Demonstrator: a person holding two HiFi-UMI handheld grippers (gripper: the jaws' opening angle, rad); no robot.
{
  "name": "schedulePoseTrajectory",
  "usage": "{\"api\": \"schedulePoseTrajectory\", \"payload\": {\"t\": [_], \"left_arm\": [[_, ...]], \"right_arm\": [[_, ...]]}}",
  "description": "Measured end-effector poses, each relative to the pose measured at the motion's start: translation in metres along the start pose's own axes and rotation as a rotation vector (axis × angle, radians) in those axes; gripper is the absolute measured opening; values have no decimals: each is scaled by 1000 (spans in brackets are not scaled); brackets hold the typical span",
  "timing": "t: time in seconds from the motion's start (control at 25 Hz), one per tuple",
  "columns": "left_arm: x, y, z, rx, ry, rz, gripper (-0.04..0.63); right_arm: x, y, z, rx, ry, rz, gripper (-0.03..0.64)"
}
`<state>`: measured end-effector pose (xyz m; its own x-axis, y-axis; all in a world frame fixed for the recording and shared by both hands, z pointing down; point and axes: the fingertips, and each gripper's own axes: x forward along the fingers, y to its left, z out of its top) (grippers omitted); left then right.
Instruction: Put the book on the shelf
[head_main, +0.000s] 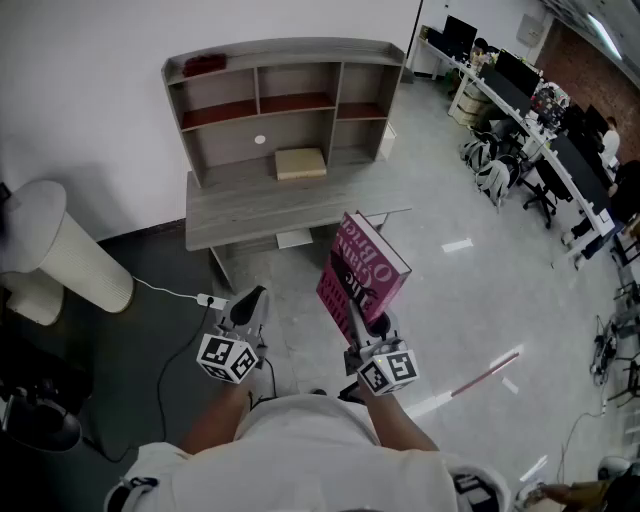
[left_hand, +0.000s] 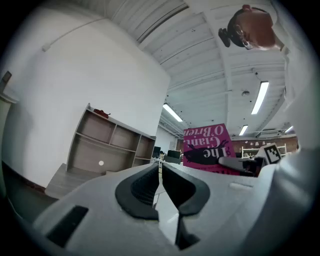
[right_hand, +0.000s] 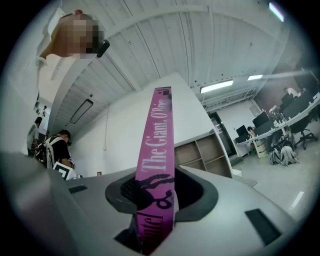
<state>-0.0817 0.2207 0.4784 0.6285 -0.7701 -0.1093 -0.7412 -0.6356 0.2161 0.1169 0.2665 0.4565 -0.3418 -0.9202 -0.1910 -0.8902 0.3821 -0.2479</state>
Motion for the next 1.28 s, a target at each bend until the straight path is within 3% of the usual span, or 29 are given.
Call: {"api": "schedulePoseTrajectory", "payload": {"t": [0.16, 0.72, 1.28], "left_arm": [[-1, -18, 4, 17, 13, -47, 34], [19, -32, -5, 11, 23, -42, 28], [67, -7, 4, 62, 5, 32, 28]], "right_arm": [[-10, 4, 5, -19, 10, -7, 146], [-11, -17, 18, -74, -24, 12, 146], [44, -54, 37, -86, -75, 67, 146]]}}
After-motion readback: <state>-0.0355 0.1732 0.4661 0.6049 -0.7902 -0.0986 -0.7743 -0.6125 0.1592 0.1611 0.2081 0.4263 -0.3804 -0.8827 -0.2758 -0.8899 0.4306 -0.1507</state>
